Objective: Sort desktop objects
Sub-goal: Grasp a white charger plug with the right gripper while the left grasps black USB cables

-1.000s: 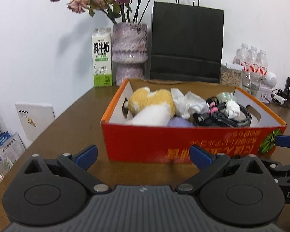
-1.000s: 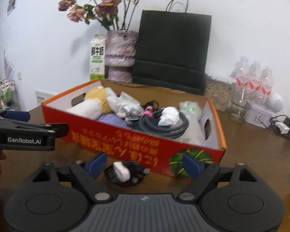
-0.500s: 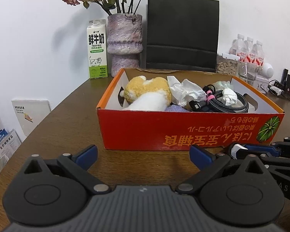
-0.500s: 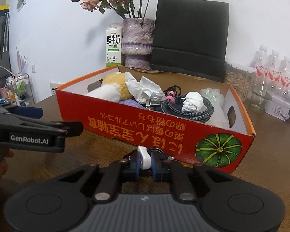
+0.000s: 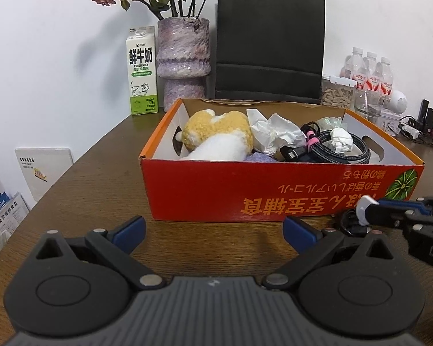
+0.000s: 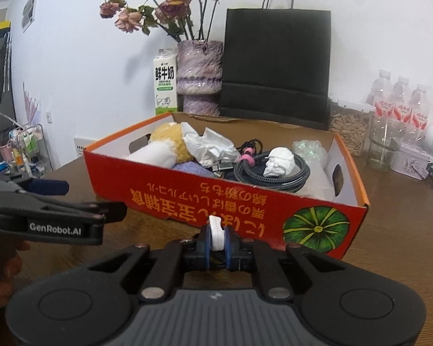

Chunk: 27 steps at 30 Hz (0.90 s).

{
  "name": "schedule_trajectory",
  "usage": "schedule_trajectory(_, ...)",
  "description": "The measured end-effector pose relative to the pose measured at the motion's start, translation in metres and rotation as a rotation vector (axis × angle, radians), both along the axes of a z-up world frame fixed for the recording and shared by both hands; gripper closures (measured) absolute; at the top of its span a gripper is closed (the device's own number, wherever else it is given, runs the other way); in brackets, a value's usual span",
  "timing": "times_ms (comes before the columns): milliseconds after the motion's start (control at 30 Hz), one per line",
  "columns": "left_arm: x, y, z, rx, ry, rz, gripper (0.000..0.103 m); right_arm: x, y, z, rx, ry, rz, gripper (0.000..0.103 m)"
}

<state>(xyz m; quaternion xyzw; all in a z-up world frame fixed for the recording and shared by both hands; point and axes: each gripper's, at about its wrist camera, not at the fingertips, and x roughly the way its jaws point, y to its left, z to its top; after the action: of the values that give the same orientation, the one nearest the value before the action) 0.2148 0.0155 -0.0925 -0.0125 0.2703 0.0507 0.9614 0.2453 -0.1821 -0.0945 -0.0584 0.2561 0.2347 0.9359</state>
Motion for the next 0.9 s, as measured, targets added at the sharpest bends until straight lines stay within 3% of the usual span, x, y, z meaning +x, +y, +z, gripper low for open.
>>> schedule_trajectory(233,0.003,-0.018,-0.004,-0.002,0.016,-0.04,0.0,0.001,-0.014,0.009,0.032,-0.003,-0.024,0.094)
schedule_trajectory(700,0.024,-0.097,-0.009,0.03,0.038,-0.152,0.0,0.001,-0.069,0.015,0.037,-0.034,-0.069,0.094)
schedule_trajectory(900,0.037,-0.116,-0.015,0.044,0.069,-0.143,0.0,0.005,-0.088,0.012,0.043,-0.019,-0.096,0.094)
